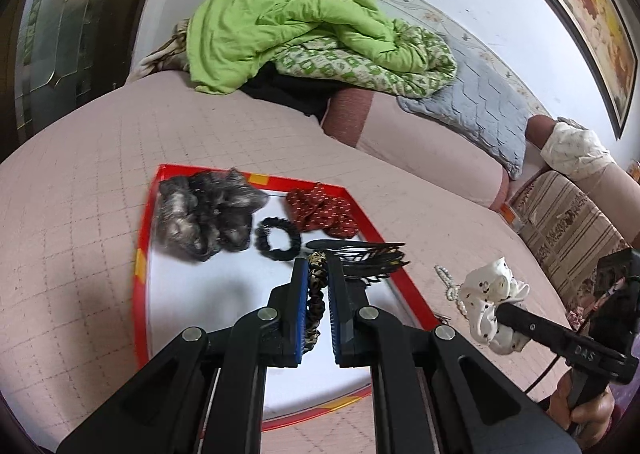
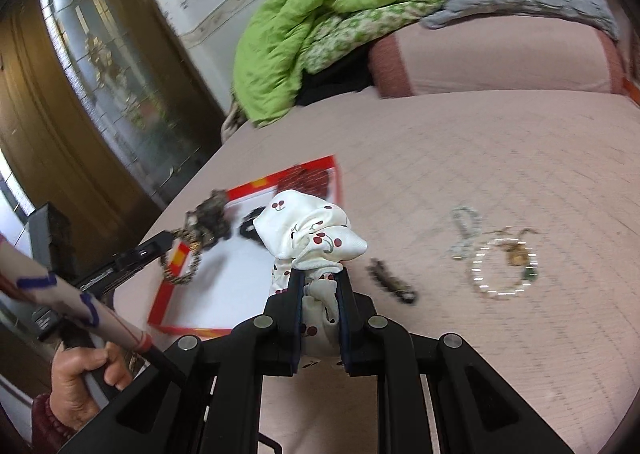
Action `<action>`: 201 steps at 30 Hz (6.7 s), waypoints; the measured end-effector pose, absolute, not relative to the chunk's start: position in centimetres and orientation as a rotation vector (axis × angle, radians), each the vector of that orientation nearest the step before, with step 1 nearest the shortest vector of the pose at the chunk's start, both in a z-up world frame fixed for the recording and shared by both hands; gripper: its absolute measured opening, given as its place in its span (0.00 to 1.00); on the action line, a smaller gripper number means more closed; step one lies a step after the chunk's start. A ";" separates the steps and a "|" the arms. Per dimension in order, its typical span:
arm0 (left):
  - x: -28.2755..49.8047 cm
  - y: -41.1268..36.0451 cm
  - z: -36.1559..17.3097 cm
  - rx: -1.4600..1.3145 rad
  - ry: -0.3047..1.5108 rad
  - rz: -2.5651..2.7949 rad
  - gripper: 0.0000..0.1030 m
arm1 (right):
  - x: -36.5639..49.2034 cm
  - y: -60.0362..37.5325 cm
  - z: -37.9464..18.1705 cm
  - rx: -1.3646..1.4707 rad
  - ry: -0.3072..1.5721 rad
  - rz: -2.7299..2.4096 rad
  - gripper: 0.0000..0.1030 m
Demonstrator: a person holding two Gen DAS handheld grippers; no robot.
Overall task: Organize jewelry
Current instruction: 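Carry the bracelet and scrunchie into the tray and open both grippers, then move both grippers back to the loose jewelry beside the tray, then grasp the jade bead bracelet with left gripper while right gripper grasps pearl bracelet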
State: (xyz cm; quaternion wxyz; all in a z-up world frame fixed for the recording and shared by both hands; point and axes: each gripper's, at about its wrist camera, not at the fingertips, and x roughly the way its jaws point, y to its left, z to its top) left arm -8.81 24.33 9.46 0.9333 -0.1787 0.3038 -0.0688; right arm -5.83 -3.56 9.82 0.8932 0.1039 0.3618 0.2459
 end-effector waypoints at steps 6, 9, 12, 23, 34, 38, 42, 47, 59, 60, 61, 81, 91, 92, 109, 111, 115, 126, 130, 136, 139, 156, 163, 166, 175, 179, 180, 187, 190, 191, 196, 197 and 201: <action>-9.0 25.4 9.2 -0.370 0.622 -0.122 0.09 | -5.8 1.6 10.0 0.156 0.778 0.587 0.16; -8.7 25.8 9.1 -0.372 0.626 -0.118 0.09 | -5.5 4.1 10.0 0.126 0.791 0.617 0.16; -8.4 26.2 8.9 -0.371 0.639 -0.098 0.09 | -5.0 6.0 9.7 0.100 0.803 0.634 0.16; -6.6 28.1 6.8 -0.403 0.713 -0.031 0.09 | -2.2 11.0 7.8 0.050 0.880 0.649 0.18; -6.1 29.3 5.9 -0.442 0.735 0.030 0.09 | 0.0 13.0 6.2 0.019 0.936 0.639 0.18; -5.9 29.4 5.7 -0.449 0.741 0.037 0.09 | 0.6 13.8 5.8 0.013 0.945 0.636 0.18; -5.7 29.4 5.7 -0.452 0.743 0.035 0.09 | 1.0 14.1 5.3 0.018 0.957 0.629 0.19; -5.5 29.5 5.6 -0.456 0.745 0.042 0.09 | 1.7 14.4 4.7 0.030 0.974 0.625 0.19; -5.0 30.1 5.4 -0.472 0.753 0.042 0.13 | 2.4 14.7 4.5 0.045 0.982 0.621 0.26; -5.0 30.1 5.4 -0.472 0.752 0.043 0.20 | 2.4 14.6 4.6 0.048 0.982 0.623 0.28; -5.1 30.1 5.4 -0.474 0.748 0.044 0.27 | 2.4 14.6 4.6 0.050 0.980 0.622 0.28; -6.8 30.1 8.0 -0.474 0.596 0.041 0.32 | 0.8 11.2 8.7 0.099 0.883 0.625 0.32; -6.5 26.3 9.2 -0.385 0.574 -0.033 0.35 | -1.4 4.9 10.0 0.180 0.854 0.583 0.33; -6.4 25.6 9.2 -0.371 0.576 -0.047 0.36 | -1.7 4.2 10.0 0.184 0.852 0.577 0.33; -6.3 17.3 9.2 -0.225 0.610 -0.192 0.38 | -1.3 -12.0 9.1 0.388 0.805 0.368 0.33; -6.1 16.6 9.0 -0.214 0.622 -0.212 0.39 | -0.8 -13.6 8.7 0.400 0.806 0.338 0.33; -6.2 13.9 8.6 -0.183 0.647 -0.281 0.39 | -0.3 -16.9 7.6 0.441 0.827 0.275 0.33; -6.2 7.1 7.9 -0.110 0.682 -0.429 0.40 | 1.3 -20.4 3.6 0.514 0.991 0.196 0.33; -6.2 5.9 7.6 -0.094 0.693 -0.451 0.40 | 1.9 -18.7 3.3 0.434 1.011 0.223 0.33; -6.0 5.3 7.5 -0.088 0.701 -0.454 0.41 | 2.2 -14.8 3.0 0.098 1.016 0.151 0.13; -6.0 5.2 7.4 -0.086 0.703 -0.451 0.41 | 1.6 -16.6 3.5 0.181 0.997 0.139 0.12; -3.9 1.9 6.0 -0.115 0.813 -0.488 0.42 | -4.6 -24.7 10.7 0.533 0.542 0.276 0.12; 0.8 -0.4 4.7 -0.173 0.905 -0.456 0.42 | -5.0 -25.6 11.4 0.585 0.506 0.325 0.12; 3.0 -1.8 3.9 -0.152 0.935 -0.428 0.42 | -5.3 -26.6 11.5 0.608 0.496 0.337 0.12; 7.4 -4.8 1.5 -0.072 0.988 -0.305 0.35 | -4.6 -27.6 10.6 0.637 0.525 0.319 0.12; 6.7 -5.2 1.5 -0.029 0.956 -0.300 0.05 | -4.1 -27.4 10.4 0.634 0.534 0.317 0.12; 6.2 -5.0 1.6 -0.038 0.947 -0.309 0.05 | -3.9 -27.3 10.3 0.634 0.535 0.316 0.12; 1.9 -4.4 4.8 -0.072 0.832 -0.394 0.05 | -3.7 -26.8 10.4 0.611 0.536 0.323 0.12; 0.6 -4.5 6.5 -0.067 0.795 -0.413 0.05 | -3.7 -26.5 10.4 0.606 0.539 0.325 0.12; 0.1 -4.5 7.2 -0.061 0.783 -0.414 0.05 | -3.7 -26.3 10.4 0.605 0.540 0.327 0.12; -1.6 -3.6 9.3 -0.046 0.738 -0.401 0.05 | -3.7 -25.1 10.6 0.568 0.549 0.351 0.12; -1.9 -3.4 9.6 -0.045 0.733 -0.398 0.05 | -3.7 -24.8 10.6 0.557 0.550 0.355 0.12; -2.7 -2.1 10.2 -0.050 0.720 -0.375 0.05 | -3.6 -23.5 10.5 0.514 0.565 0.371 0.12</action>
